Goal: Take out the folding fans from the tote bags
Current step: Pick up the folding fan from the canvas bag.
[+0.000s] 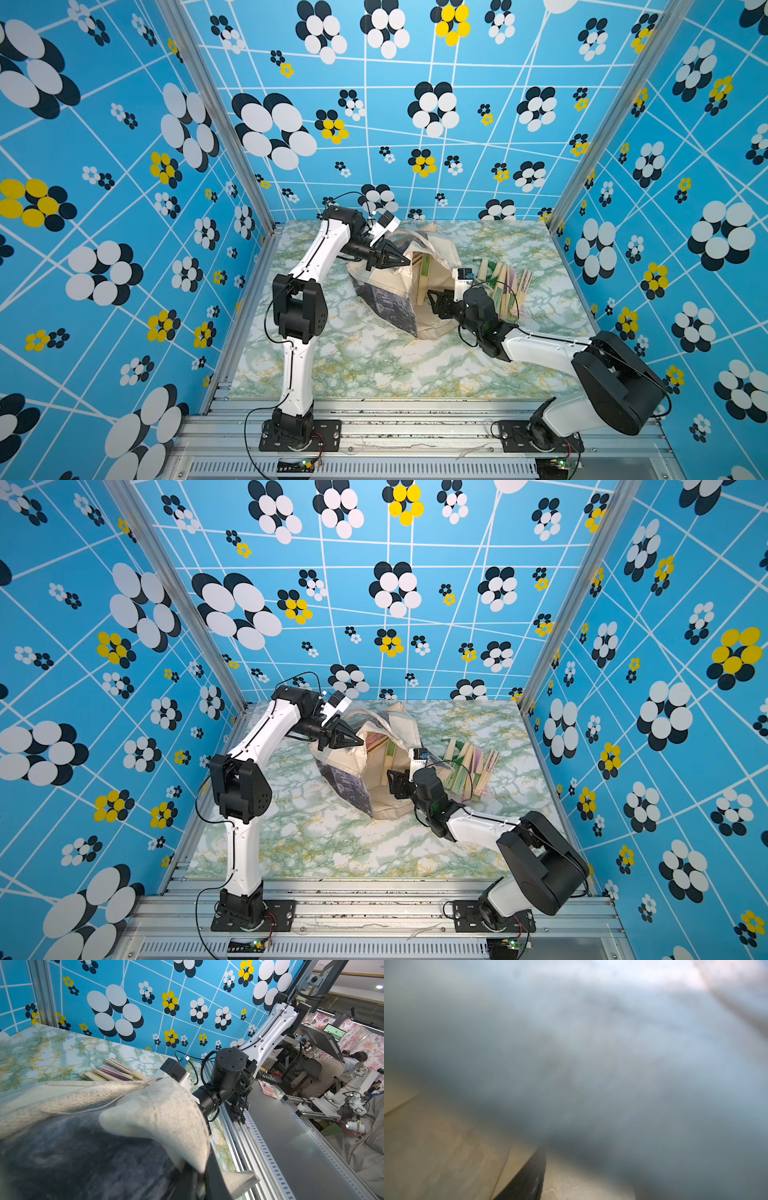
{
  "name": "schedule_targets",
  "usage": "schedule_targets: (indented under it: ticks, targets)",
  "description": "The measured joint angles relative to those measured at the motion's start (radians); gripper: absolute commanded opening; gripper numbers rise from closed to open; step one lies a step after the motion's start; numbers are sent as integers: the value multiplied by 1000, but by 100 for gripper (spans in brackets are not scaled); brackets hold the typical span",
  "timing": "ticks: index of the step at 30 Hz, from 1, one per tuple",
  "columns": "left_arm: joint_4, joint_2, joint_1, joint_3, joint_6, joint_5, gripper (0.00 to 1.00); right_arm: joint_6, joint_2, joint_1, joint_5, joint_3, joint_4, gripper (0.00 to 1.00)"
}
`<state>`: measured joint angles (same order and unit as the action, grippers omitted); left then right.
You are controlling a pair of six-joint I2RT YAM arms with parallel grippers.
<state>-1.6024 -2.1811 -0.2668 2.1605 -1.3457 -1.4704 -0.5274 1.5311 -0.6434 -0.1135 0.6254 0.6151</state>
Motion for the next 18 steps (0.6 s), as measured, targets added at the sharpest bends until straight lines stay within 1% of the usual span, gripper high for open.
schedule_targets:
  ticks: [6, 10, 13, 18]
  targets:
    - [0, 0, 0, 0, 17, 1, 0, -51, 179, -39, -56, 60, 66, 64]
    - [0, 0, 0, 2, 29, 1, 0, -49, 230, -81, -123, 53, 155, 64]
    - [0, 0, -2, 2, 37, 1, 0, -27, 233, -106, -163, 14, 257, 64]
    - [0, 0, -2, 3, 37, 0, 0, 45, 231, -143, -204, -119, 471, 65]
